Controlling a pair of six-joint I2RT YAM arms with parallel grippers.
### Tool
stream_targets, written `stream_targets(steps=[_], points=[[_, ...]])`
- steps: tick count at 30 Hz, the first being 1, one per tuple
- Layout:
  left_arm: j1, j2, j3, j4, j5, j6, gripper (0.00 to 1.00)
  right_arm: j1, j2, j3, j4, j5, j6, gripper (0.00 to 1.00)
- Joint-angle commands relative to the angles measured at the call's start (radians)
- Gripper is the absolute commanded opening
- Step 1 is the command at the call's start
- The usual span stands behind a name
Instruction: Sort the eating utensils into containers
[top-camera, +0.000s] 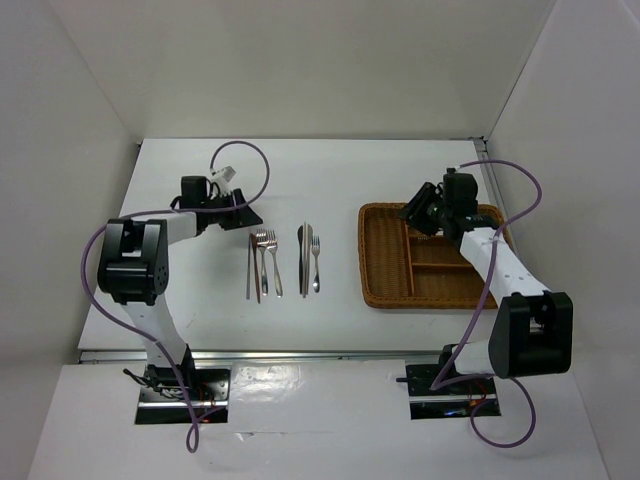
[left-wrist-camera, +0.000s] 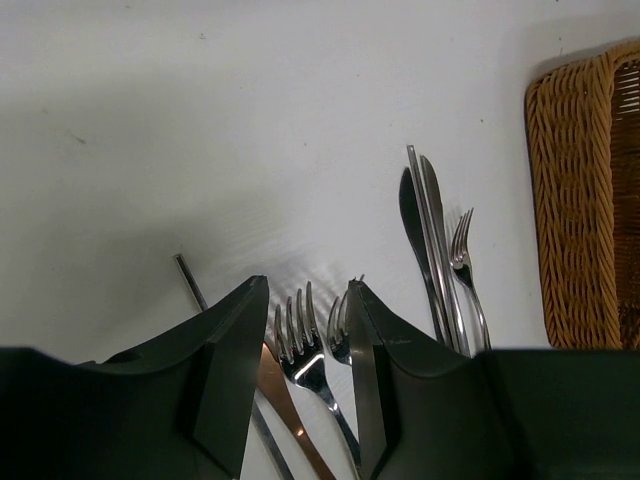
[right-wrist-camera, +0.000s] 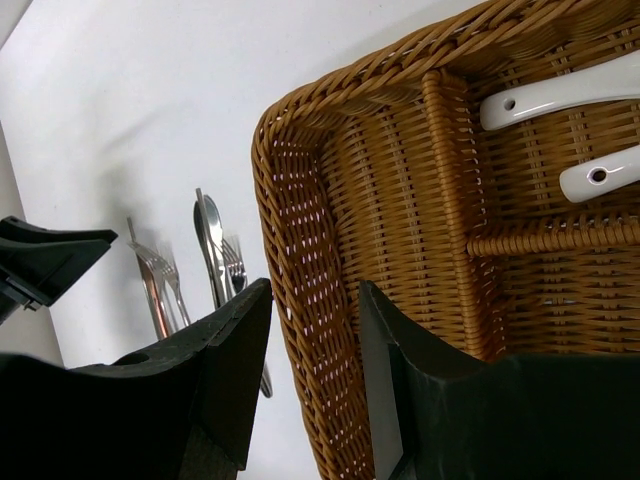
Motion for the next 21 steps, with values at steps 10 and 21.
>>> stream_targets(steps=[10, 21], points=[[0.016, 0.068, 0.065, -0.030, 0.039, 0.069, 0.51, 0.015, 0.002, 0.030, 0.068, 0.013, 0.027, 0.47], [0.016, 0.097, 0.093, -0.069, 0.082, 0.080, 0.48, 0.015, 0.002, 0.012, 0.079, 0.013, 0.036, 0.47]])
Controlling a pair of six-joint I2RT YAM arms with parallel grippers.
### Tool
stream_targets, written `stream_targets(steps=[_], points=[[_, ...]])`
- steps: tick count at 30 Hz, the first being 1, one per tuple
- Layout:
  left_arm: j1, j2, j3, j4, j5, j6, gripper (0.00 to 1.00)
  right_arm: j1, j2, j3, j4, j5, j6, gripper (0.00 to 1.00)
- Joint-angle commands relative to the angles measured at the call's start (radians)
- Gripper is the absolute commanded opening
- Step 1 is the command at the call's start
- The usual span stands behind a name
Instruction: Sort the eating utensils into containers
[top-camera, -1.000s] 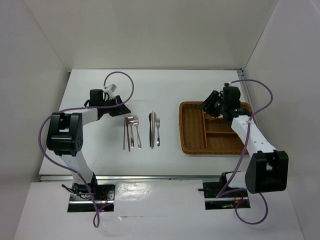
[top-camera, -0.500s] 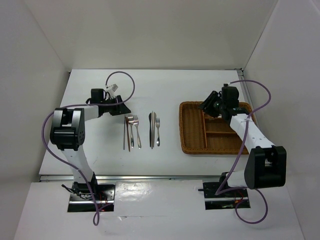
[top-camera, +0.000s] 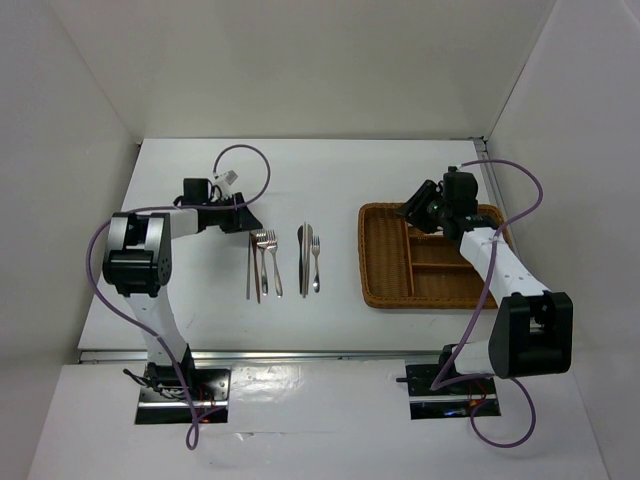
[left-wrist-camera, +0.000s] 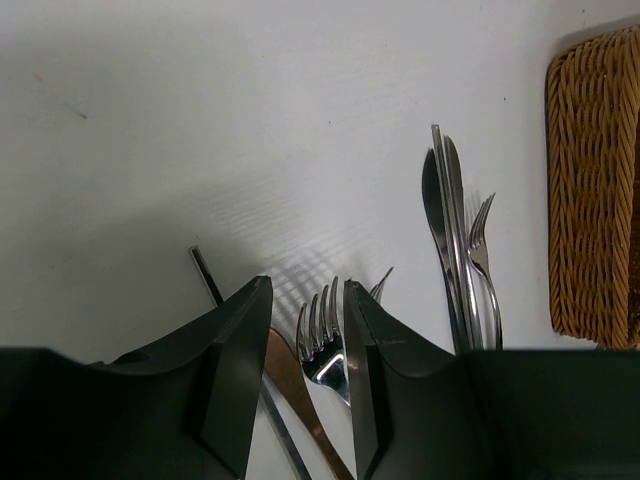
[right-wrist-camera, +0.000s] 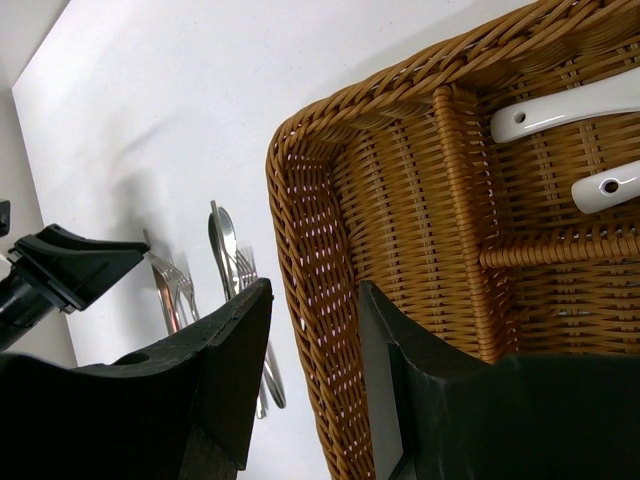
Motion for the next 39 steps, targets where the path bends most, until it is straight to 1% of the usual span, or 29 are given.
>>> stream_targets(steps=[1, 5, 14, 20, 25, 27, 28, 31, 32, 34, 36, 39], points=[[0.005, 0.031, 0.043, -0.009, 0.051, 0.048, 0.48, 0.009, -0.002, 0.012, 0.048, 0.006, 0.003, 0.47], [0.005, 0.031, 0.052, -0.018, 0.051, 0.048, 0.45, 0.009, -0.023, 0.003, 0.048, 0.006, 0.003, 0.47], [0.005, 0.040, 0.052, -0.046, 0.051, 0.048, 0.44, 0.009, -0.034, -0.006, 0.048, 0.015, 0.003, 0.47], [0.005, 0.050, 0.062, -0.046, 0.061, 0.057, 0.35, 0.009, -0.034, -0.006, 0.048, 0.015, 0.003, 0.47], [-0.006, 0.060, 0.083, -0.066, 0.071, 0.076, 0.30, 0.018, -0.025, 0.016, 0.027, 0.006, -0.008, 0.46], [-0.018, 0.071, 0.092, -0.066, 0.080, 0.076, 0.25, 0.027, -0.025, 0.027, 0.016, 0.006, -0.008, 0.46], [-0.018, 0.071, 0.092, -0.075, 0.066, 0.076, 0.22, 0.027, -0.025, 0.027, 0.016, 0.018, -0.008, 0.46], [-0.029, 0.071, 0.101, -0.084, 0.057, 0.076, 0.19, 0.036, -0.025, 0.052, -0.007, 0.032, -0.017, 0.46], [-0.038, 0.071, 0.101, -0.084, 0.048, 0.076, 0.15, 0.036, -0.025, 0.052, -0.018, 0.032, -0.017, 0.46], [-0.038, 0.057, 0.091, -0.073, 0.039, 0.076, 0.14, 0.047, -0.025, 0.073, -0.027, 0.032, -0.017, 0.46], [-0.038, 0.028, 0.091, -0.073, 0.029, 0.076, 0.11, 0.056, -0.025, 0.082, -0.027, 0.032, -0.017, 0.46], [-0.038, -0.005, 0.091, -0.082, 0.019, 0.085, 0.11, 0.084, -0.025, 0.102, -0.027, 0.022, -0.027, 0.46]])
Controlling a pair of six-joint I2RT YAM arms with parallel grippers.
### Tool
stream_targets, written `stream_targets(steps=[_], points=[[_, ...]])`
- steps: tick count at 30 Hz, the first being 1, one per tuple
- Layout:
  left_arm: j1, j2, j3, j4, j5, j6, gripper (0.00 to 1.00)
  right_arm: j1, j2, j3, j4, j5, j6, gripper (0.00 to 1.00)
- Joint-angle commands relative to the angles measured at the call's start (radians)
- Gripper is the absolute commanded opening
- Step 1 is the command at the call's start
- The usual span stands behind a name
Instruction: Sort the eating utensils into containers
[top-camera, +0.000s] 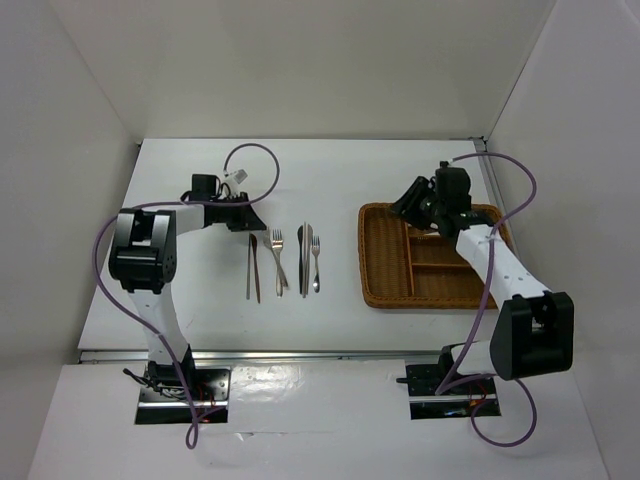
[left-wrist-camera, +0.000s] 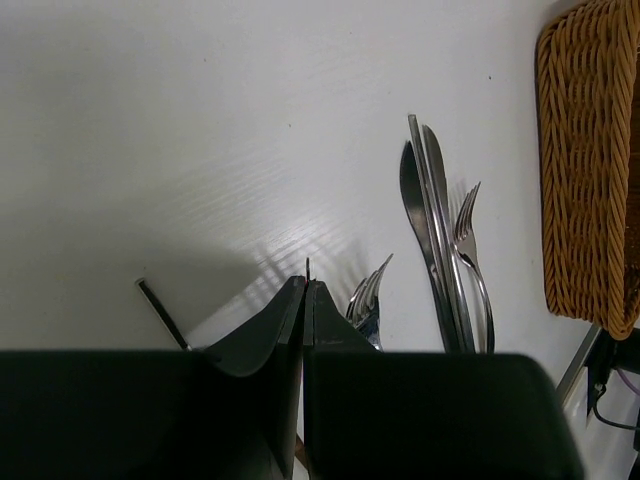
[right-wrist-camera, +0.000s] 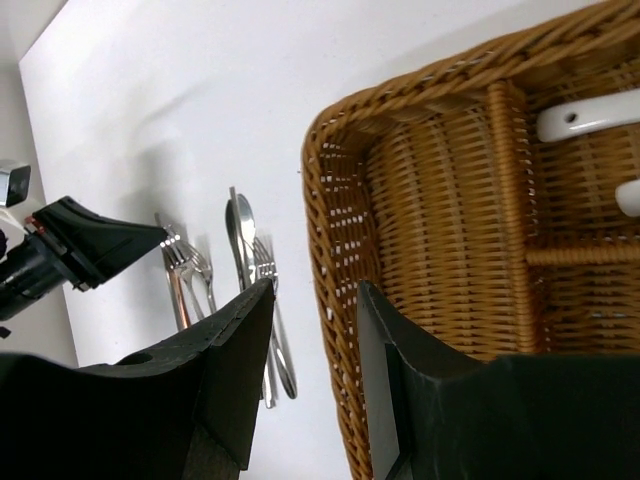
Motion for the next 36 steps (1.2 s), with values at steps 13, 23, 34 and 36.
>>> stream_targets(steps=[13, 23, 34, 36], points=[[0.001, -0.266, 0.097, -0.092, 0.019, 0.017, 0.09, 0.355, 0.116, 0.174, 0.114, -0.012, -0.155, 0.47], [-0.075, -0.308, 0.088, -0.022, 0.119, -0.098, 0.09, 0.501, 0.255, 0.266, 0.163, -0.025, -0.212, 0.73], [-0.214, -0.355, 0.059, 0.060, 0.100, -0.158, 0.09, 0.559, 0.274, 0.268, 0.185, -0.058, -0.252, 0.76], [-0.236, -0.355, 0.059, 0.060, 0.091, -0.168, 0.09, 0.570, 0.274, 0.268, 0.176, -0.036, -0.278, 0.75]])
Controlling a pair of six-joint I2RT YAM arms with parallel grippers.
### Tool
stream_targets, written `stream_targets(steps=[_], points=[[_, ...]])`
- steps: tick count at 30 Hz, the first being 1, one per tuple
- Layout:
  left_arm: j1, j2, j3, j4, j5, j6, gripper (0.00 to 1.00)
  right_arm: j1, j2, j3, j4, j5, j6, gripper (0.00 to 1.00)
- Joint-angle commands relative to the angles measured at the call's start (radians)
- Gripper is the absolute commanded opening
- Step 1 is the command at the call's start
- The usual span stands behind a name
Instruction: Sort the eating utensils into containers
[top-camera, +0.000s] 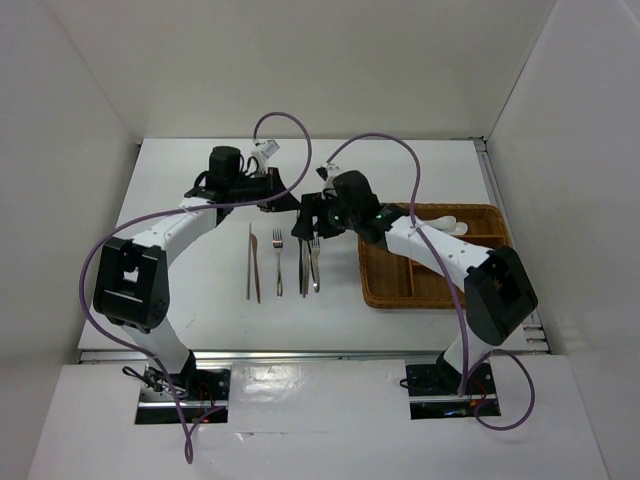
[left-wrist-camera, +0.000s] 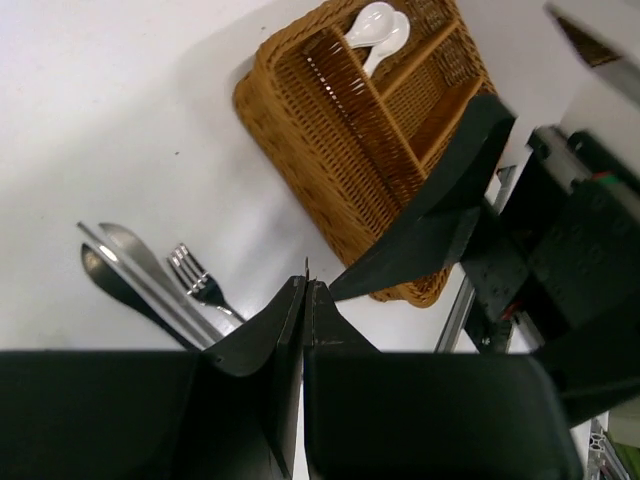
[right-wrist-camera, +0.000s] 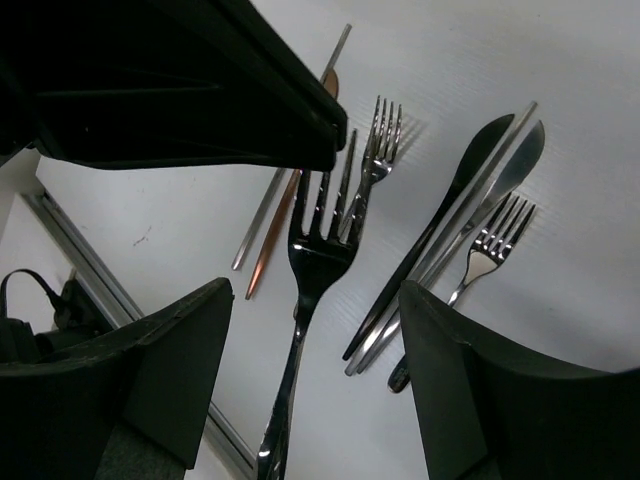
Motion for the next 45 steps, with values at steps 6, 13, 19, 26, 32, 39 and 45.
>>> stream_targets(steps=[6, 13, 19, 26, 32, 39, 45], points=[[-0.034, -0.068, -0.002, 0.088, 0.012, -0.041, 0.09, 0.059, -0.002, 0.022, 0.007, 0.049, -0.063, 0.67], [-0.052, -0.077, -0.032, 0.086, -0.026, -0.041, 0.13, 0.059, -0.045, -0.010, -0.004, 0.160, -0.020, 0.11], [-0.052, -0.117, -0.034, -0.009, -0.165, -0.007, 0.48, 0.059, -0.033, 0.054, -0.189, 0.414, 0.140, 0.00], [-0.002, -0.139, -0.002, -0.104, -0.256, 0.027, 0.60, -0.098, -0.053, 0.085, -0.466, 0.629, 0.443, 0.00], [0.041, -0.139, -0.025, -0.119, -0.256, 0.047, 0.61, -0.290, -0.141, 0.032, -0.750, 0.744, 0.831, 0.00], [0.041, -0.120, -0.060, -0.084, -0.247, 0.004, 0.62, -0.482, -0.215, -0.068, -0.832, 0.793, 1.052, 0.00], [0.041, -0.111, -0.069, -0.084, -0.247, 0.013, 0.62, -0.576, -0.261, -0.119, -0.823, 0.832, 1.063, 0.00]])
